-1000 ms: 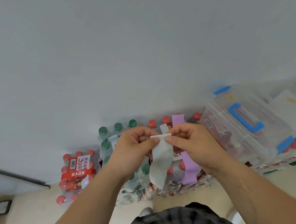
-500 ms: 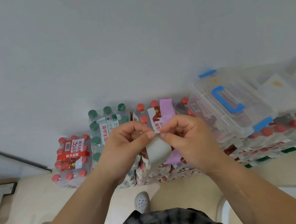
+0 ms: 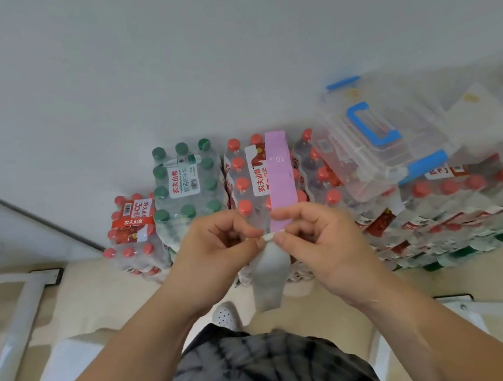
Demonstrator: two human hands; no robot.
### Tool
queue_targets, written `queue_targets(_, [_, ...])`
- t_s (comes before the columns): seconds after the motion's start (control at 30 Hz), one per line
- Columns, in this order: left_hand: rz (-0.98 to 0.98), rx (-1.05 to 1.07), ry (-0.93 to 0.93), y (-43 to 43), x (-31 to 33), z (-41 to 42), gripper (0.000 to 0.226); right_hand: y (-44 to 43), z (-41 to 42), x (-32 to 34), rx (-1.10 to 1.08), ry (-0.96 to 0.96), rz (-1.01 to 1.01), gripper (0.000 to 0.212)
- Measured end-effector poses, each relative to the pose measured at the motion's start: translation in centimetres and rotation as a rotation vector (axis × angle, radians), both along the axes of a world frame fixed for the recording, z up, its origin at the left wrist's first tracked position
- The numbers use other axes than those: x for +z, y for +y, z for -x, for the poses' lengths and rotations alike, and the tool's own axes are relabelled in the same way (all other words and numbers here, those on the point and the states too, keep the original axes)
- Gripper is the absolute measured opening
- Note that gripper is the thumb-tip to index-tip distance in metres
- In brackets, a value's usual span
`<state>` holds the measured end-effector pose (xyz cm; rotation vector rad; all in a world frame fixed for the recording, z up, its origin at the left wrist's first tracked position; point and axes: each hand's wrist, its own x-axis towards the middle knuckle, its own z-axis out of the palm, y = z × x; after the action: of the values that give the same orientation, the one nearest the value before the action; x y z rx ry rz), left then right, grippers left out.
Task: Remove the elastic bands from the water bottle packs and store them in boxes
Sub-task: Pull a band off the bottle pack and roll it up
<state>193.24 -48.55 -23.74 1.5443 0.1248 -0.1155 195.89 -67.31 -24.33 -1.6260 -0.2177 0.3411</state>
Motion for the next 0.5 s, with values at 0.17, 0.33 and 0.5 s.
queue_targets(0.17, [0.01, -0.007, 0.012, 0.4, -0.1, 2.0, 0.006, 0.5, 0.9, -0.2, 0.014, -0.011, 0.07, 0.024])
queue_targets(0.33, [0.075, 0.08, 0.091, 0.6, -0.1, 3.3, 0.02, 1.6, 1.0, -0.2, 0.047, -0.05, 0.109, 0.027])
queue_targets(0.5, [-0.043, 0.129, 0.026, 1.5, 0.4, 3.4, 0.024, 2.5, 1.0, 0.0, 0.081, -0.031, 0.054, 0.025])
